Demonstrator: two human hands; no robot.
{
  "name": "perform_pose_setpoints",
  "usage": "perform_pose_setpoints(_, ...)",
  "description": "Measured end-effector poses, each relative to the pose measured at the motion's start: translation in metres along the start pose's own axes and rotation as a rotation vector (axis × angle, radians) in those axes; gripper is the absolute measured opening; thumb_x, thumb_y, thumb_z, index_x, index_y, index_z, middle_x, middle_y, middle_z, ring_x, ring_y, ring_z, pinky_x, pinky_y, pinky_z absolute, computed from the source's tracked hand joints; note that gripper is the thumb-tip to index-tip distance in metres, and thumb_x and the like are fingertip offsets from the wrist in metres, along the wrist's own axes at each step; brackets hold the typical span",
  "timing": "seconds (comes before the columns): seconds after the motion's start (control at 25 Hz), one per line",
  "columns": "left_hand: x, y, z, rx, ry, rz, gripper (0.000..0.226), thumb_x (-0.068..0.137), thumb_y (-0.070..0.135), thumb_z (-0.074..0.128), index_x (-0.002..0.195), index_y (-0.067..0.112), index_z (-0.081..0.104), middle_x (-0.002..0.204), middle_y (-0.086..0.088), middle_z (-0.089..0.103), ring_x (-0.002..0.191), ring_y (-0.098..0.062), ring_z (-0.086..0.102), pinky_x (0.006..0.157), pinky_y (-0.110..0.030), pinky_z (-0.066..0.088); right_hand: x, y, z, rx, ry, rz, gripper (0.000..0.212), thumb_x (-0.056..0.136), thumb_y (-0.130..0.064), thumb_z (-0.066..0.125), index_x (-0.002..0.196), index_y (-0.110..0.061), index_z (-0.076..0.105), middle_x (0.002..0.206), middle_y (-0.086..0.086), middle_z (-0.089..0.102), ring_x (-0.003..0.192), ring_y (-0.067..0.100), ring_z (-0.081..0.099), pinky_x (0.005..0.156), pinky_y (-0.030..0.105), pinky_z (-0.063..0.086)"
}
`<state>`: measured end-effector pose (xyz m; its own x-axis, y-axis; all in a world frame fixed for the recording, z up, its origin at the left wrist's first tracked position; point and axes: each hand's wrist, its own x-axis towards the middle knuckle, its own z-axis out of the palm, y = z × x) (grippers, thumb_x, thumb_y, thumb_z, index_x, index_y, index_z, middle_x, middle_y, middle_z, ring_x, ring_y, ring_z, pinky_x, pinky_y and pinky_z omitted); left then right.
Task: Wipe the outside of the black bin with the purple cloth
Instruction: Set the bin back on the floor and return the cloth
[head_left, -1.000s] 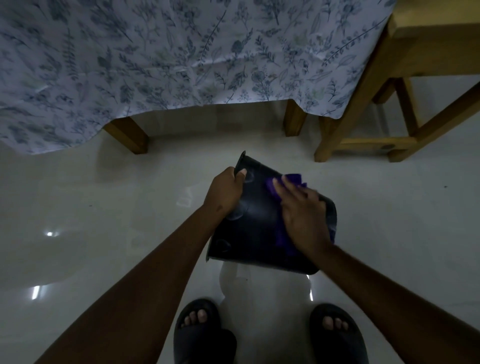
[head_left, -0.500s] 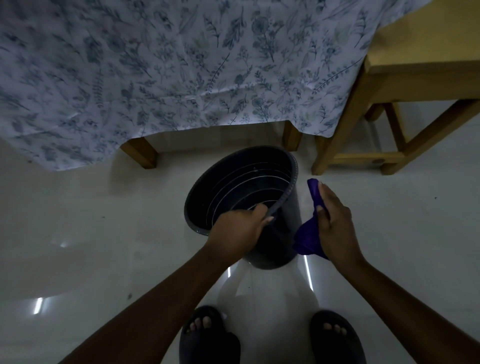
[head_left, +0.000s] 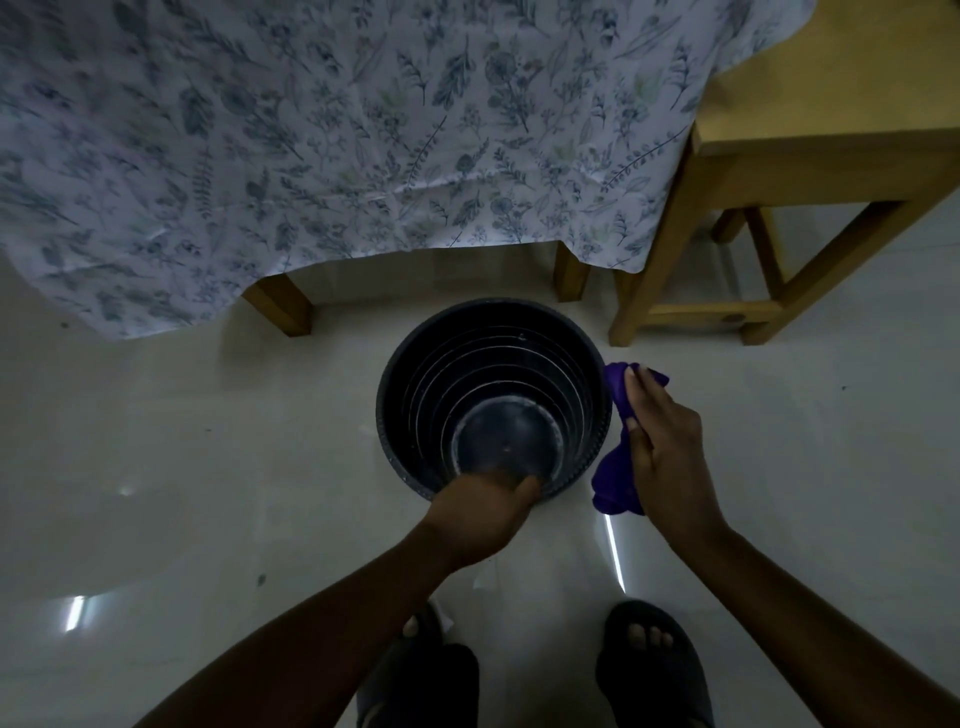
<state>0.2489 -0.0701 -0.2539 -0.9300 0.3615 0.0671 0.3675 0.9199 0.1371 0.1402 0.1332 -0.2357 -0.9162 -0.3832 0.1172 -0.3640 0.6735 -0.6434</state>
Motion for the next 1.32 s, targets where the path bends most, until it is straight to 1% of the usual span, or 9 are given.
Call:
perform_pose_setpoints(0.12,-0.007,0.001,0.012,-0.101,-0.073,-0.046,0.018,0.084,0.030,0.053,0.095,0.015,0.056,0.071,-0.004,0.066,0.055,-0.024,0.063,0.041,-0.024,0.043,-0.004,0.006,0.007,-0.023,-0.028,-0.065,0.055,0.093,0.000,0.048,0.145,-0.014,0.037,0.150,0.014,0.039,0.124,0.035,0.048,0.103,0.041,0.042)
perform_pose_setpoints(0.28,0.000,0.010,0.003,-0.313,-0.234,-0.261,0.042,0.087,0.051,0.054,0.112,0.017,0.054,0.104,-0.004,0.067,0.091,-0.022,0.063,0.067,-0.029,0.046,-0.009,0.009,0.015,0.066,-0.066,-0.022,0.051,0.098,-0.007,0.043,0.147,-0.017,0.033,0.154,0.011,0.034,0.130,0.033,0.043,0.109,0.039,0.035)
perform_pose_setpoints(0.4,0.026,0.006,-0.024,-0.473,-0.103,-0.412,0.048,0.082,0.058,0.057,0.118,0.026,0.052,0.112,0.007,0.066,0.099,-0.010,0.063,0.078,-0.023,0.049,0.005,0.003,0.002,0.101,-0.006,0.007,0.050,0.099,-0.015,0.038,0.148,-0.021,0.030,0.156,0.005,0.030,0.134,0.031,0.038,0.107,0.034,0.031)
perform_pose_setpoints(0.56,0.093,-0.022,-0.056,-0.477,0.029,-0.397,0.050,0.081,0.060,0.056,0.121,0.029,0.053,0.115,0.010,0.065,0.106,-0.007,0.059,0.090,-0.028,0.050,0.062,0.004,-0.044,0.094,0.185,0.100,0.049,0.100,-0.011,0.042,0.148,-0.018,0.032,0.155,0.007,0.031,0.133,0.030,0.036,0.102,0.031,0.029)
perform_pose_setpoints(0.76,0.187,-0.040,-0.112,-0.478,0.151,-0.433,0.048,0.082,0.056,0.060,0.119,0.025,0.055,0.113,0.007,0.063,0.100,-0.008,0.059,0.085,-0.022,0.048,0.154,-0.003,-0.133,0.101,0.390,0.131,0.049,0.099,-0.012,0.042,0.147,-0.017,0.033,0.156,0.008,0.030,0.142,0.025,0.028,0.113,0.041,0.028)
perform_pose_setpoints(0.92,0.221,-0.043,-0.165,-0.471,0.232,-0.443,0.042,0.085,0.053,0.057,0.115,0.023,0.059,0.107,0.008,0.065,0.097,-0.007,0.060,0.080,-0.016,0.043,0.225,-0.007,-0.195,0.018,0.483,0.184,0.047,0.096,-0.008,0.049,0.142,-0.009,0.039,0.150,0.014,0.036,0.136,0.031,0.036,0.111,0.039,0.031)
perform_pose_setpoints(1.0,0.233,-0.046,-0.190,-0.469,0.222,-0.456,0.040,0.085,0.053,0.055,0.114,0.025,0.058,0.105,0.010,0.064,0.095,-0.004,0.059,0.078,-0.016,0.044,0.260,0.002,-0.213,0.032,0.429,0.258,0.049,0.094,-0.010,0.054,0.140,-0.005,0.040,0.147,0.018,0.036,0.133,0.033,0.039,0.108,0.037,0.033)
perform_pose_setpoints(1.2,0.246,-0.048,-0.235,-0.478,0.191,-0.492,0.040,0.086,0.051,0.057,0.118,0.027,0.055,0.109,0.012,0.062,0.101,-0.004,0.056,0.085,-0.021,0.047,0.283,0.027,-0.218,-0.399,-0.134,0.344,0.064,0.094,-0.045,0.050,0.148,-0.014,0.032,0.159,0.012,0.021,0.145,0.034,0.022,0.105,0.053,0.036)
perform_pose_setpoints(1.32,0.249,-0.049,-0.271,-0.422,0.182,-0.461,0.042,0.086,0.049,0.058,0.119,0.023,0.056,0.110,0.008,0.065,0.103,-0.008,0.059,0.086,-0.025,0.049,0.276,0.000,-0.241,-0.371,-0.120,0.263,0.068,0.092,-0.045,0.054,0.149,-0.015,0.031,0.159,0.009,0.023,0.146,0.030,0.021,0.106,0.050,0.035)
